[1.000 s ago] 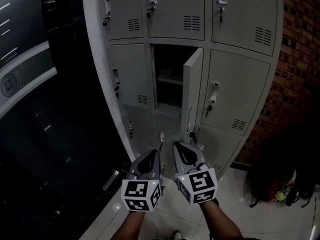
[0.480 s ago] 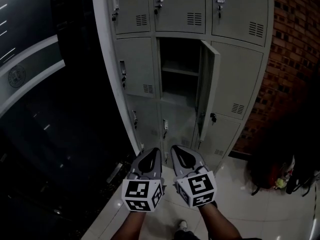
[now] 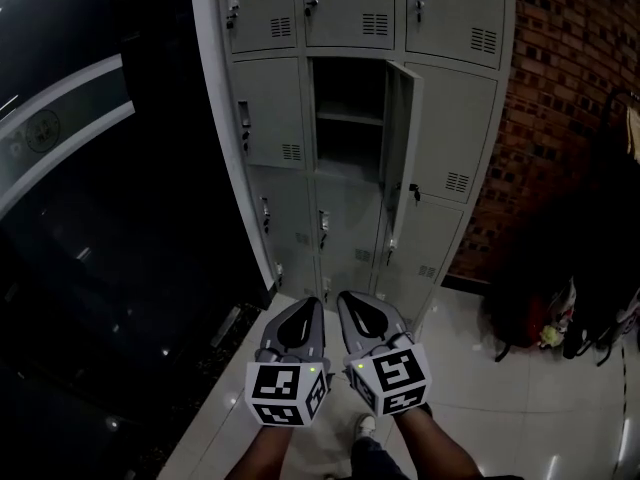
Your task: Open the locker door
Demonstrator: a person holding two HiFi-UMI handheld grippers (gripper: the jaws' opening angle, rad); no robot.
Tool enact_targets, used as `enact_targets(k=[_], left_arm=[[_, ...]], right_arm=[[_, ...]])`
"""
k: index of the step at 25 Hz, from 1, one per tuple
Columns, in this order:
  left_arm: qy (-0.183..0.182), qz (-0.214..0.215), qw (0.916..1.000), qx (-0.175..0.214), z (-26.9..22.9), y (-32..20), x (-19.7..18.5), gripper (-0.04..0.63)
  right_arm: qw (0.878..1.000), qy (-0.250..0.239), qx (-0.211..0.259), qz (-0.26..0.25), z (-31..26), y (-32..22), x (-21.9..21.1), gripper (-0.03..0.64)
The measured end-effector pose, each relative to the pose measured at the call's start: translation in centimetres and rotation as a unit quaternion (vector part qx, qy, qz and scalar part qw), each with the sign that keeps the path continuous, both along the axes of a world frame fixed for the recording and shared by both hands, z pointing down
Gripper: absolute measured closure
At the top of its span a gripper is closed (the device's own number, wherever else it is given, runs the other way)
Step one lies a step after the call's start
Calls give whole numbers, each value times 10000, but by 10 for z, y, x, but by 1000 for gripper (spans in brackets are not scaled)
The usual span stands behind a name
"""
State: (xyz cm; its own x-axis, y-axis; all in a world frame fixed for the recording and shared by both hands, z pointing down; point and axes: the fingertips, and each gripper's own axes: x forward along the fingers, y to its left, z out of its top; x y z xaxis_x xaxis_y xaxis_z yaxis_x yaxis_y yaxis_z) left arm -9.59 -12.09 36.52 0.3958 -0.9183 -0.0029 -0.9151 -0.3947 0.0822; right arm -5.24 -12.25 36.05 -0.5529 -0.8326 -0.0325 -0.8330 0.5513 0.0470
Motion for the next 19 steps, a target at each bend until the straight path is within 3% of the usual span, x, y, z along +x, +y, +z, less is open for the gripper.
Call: enact_targets(k=[8,19], left_arm=[[51,103,9999,0,3,53,0,589],[89,189,9998,-6,2,87,26,589]], right_arm=[[9999,75,-54,83,9,54,-4,617],[9998,144,-59,151,11,91,18,617]])
